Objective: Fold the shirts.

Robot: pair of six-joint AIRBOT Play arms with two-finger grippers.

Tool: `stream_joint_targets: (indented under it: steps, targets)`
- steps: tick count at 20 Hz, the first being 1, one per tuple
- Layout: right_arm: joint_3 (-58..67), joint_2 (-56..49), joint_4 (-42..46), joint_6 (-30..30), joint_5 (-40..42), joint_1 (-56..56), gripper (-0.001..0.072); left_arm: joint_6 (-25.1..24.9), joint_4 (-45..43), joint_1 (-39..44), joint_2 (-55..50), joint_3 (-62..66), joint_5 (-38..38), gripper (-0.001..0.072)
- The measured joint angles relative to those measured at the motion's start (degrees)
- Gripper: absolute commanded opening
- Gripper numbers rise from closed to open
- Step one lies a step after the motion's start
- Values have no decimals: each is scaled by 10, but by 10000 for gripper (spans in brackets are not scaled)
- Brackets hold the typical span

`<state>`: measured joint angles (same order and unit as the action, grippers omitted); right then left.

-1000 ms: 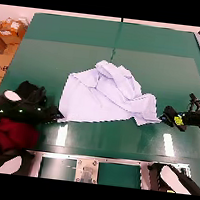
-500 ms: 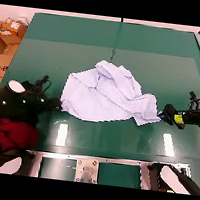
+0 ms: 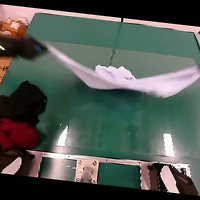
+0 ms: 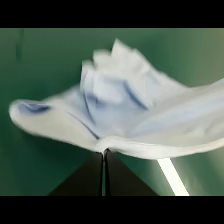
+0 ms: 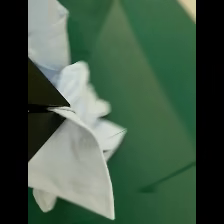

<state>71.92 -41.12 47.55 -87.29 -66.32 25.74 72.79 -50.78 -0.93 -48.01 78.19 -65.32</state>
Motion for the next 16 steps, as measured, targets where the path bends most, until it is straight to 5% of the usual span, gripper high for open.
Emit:
stream_joint_targets:
  steps: [8,16]
  targets:
    - [308,89,51,-49,168,11,14,-31,-9,0,47,362,44,23]
    - [286,0,86,-42,160,12,14,-21,-52,0,-31,295,46,23]
